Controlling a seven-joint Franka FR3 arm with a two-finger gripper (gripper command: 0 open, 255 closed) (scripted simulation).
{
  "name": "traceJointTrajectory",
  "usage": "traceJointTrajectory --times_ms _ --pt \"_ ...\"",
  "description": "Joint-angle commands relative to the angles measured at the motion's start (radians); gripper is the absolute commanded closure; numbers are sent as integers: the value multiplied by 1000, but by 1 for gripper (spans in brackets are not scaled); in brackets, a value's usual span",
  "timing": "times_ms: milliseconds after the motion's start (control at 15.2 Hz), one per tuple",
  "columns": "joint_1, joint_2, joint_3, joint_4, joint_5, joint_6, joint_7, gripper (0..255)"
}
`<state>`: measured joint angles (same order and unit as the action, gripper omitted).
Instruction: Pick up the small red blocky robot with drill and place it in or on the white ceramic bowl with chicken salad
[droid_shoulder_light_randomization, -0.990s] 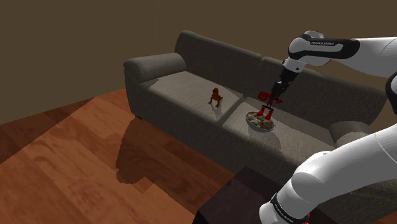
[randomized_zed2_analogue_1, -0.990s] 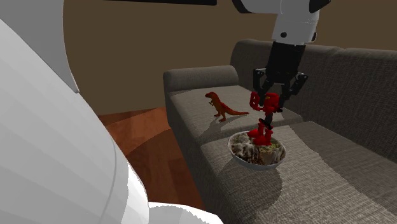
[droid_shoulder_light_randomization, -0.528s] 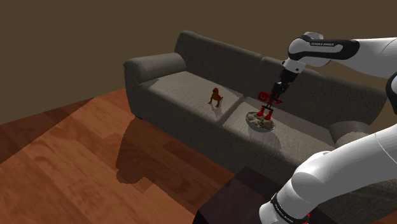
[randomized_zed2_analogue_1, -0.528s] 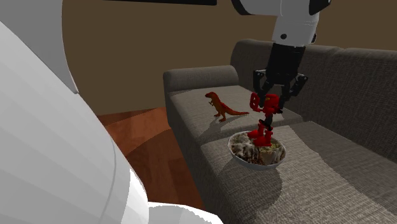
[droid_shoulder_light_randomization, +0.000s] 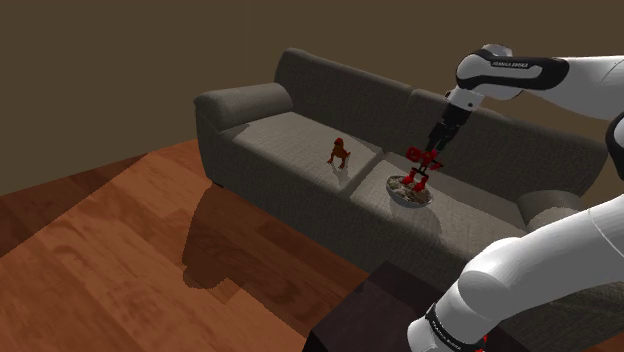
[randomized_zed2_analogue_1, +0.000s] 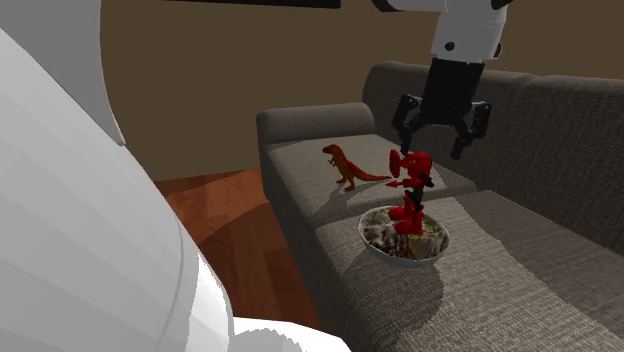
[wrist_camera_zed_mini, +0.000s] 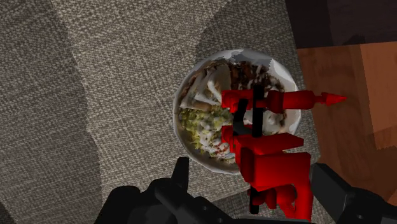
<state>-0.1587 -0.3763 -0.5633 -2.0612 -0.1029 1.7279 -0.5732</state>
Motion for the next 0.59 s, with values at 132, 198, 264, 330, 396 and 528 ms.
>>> traceJointTrajectory --times_ms 132,198,264,330,396,528 --pt "5 10 4 98 7 -89 -3 0" --pt "5 10 4 98 7 -89 -3 0" --pt "5 10 4 98 7 -89 -3 0" --pt "5 10 4 98 7 -89 -3 0" --pt "5 10 4 98 7 -89 -3 0" --pt "5 10 4 98 7 -89 -3 0"
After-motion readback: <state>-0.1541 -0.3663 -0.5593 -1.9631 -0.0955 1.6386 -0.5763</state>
